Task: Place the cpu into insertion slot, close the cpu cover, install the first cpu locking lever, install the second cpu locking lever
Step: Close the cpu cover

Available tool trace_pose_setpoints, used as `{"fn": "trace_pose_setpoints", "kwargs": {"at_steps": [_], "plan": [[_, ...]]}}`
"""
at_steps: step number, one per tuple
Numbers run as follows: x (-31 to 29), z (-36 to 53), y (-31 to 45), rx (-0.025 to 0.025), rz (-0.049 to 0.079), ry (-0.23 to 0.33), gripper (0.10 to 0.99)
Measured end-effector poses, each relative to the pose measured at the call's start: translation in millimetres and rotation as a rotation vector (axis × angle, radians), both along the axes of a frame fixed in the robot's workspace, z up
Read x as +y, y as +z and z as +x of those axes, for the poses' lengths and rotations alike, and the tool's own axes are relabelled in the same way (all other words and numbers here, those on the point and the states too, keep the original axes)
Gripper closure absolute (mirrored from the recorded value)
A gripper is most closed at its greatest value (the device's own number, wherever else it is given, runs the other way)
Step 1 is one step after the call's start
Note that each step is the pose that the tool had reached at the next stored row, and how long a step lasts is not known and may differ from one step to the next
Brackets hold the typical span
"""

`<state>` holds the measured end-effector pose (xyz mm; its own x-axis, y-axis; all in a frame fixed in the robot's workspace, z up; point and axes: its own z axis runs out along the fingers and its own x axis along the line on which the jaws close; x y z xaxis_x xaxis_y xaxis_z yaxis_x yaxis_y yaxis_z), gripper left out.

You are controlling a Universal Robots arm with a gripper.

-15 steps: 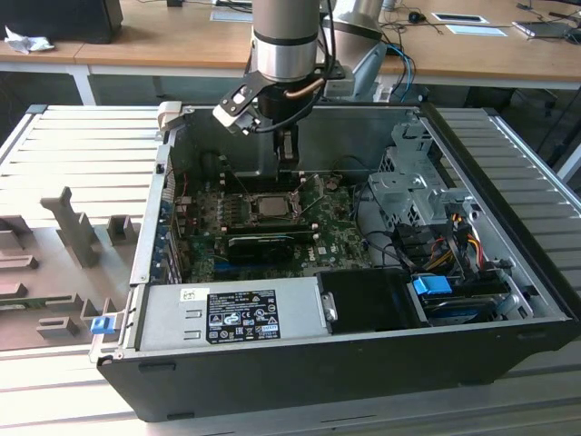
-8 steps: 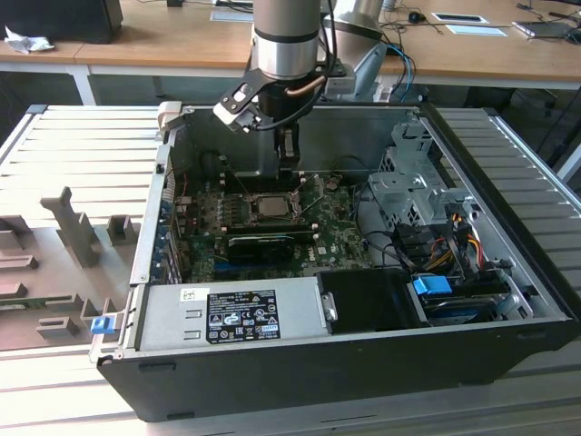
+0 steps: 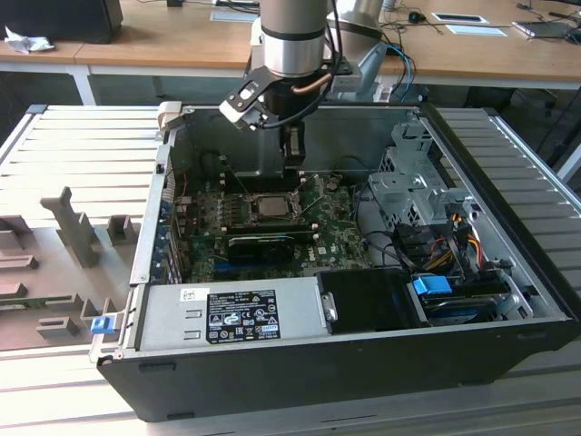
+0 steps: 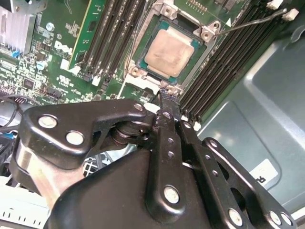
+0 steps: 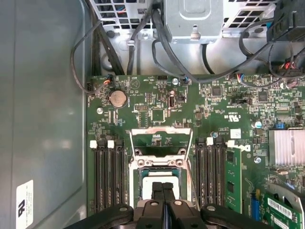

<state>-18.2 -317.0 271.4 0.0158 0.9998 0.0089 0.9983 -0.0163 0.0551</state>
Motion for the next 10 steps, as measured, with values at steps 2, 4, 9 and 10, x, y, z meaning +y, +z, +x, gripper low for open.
{"fn": "trace_pose_setpoints", "kwargs": {"at_steps": [2, 4, 9, 10], "plan": [[0.3, 3.5, 0.0, 0.0, 0.0, 0.0, 0.98], [1.2, 7.2, 0.0, 0.0, -0.001, 0.0, 0.98], [2.1, 15.8, 0.0, 0.0, -0.001, 0.0, 0.98], [2.3, 18.9, 0.0, -0.0001, -0.001, 0.0, 0.98]]}}
